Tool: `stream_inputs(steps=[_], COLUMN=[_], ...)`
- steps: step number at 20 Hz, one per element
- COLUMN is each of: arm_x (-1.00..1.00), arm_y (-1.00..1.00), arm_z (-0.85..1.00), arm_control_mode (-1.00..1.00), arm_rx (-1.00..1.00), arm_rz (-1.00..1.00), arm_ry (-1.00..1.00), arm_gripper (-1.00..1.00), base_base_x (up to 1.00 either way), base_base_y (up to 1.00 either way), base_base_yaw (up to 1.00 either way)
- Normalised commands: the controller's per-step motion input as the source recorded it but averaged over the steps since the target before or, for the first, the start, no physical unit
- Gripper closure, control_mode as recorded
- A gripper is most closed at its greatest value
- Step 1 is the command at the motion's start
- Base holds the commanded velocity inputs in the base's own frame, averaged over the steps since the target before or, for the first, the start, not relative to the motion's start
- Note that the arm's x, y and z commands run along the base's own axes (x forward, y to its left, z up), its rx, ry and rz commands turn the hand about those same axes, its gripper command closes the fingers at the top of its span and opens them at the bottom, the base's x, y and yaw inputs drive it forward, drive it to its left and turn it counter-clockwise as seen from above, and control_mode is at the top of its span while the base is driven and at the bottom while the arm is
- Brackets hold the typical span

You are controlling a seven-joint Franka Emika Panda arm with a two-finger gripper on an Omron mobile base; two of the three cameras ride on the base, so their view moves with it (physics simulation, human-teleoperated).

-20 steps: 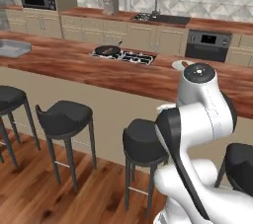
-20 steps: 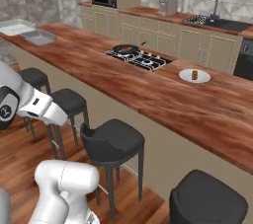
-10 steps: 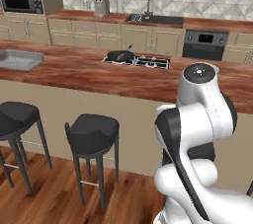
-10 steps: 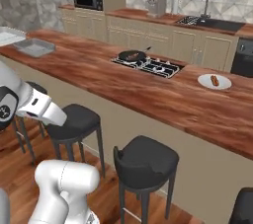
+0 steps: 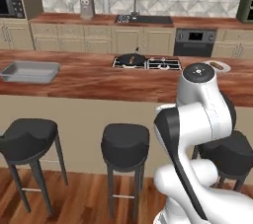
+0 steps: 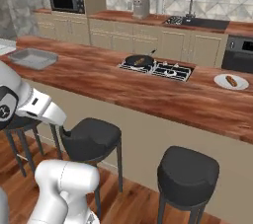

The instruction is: Place the cold items (mushroom and cucumber) from the fridge in one tupperware on the dining counter. Place the warm items (kebab skewer and hot dog) in the stove area in another tupperware.

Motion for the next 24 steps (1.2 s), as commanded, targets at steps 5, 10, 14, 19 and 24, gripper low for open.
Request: stream_inputs(steps=[5, 10, 14, 19, 24], arm_x=[0.00, 0.00, 0.00, 0.00, 0.00], arm_y=[0.00, 0.00, 0.00, 0.00, 0.00], arm_z=[0.00, 0.00, 0.00, 0.00, 0.00], arm_control_mode=[1.00, 1.00, 1.00, 1.00, 1.00], arm_rx=[0.00, 0.00, 0.00, 0.00, 0.00], arm_rz=[0.00, 0.00, 0.00, 0.00, 0.00], arm_ry=[0.00, 0.00, 0.00, 0.00, 0.00], arm_gripper=[1.00, 1.00, 1.00, 1.00, 1.00], base_base_x=[0.00, 0.02, 0.00, 0.13, 0.01], base_base_y=[1.00, 1.00, 1.00, 1.00, 1.00], base_base_yaw=[-0.28, -0.21, -0.20, -0.22, -0.24])
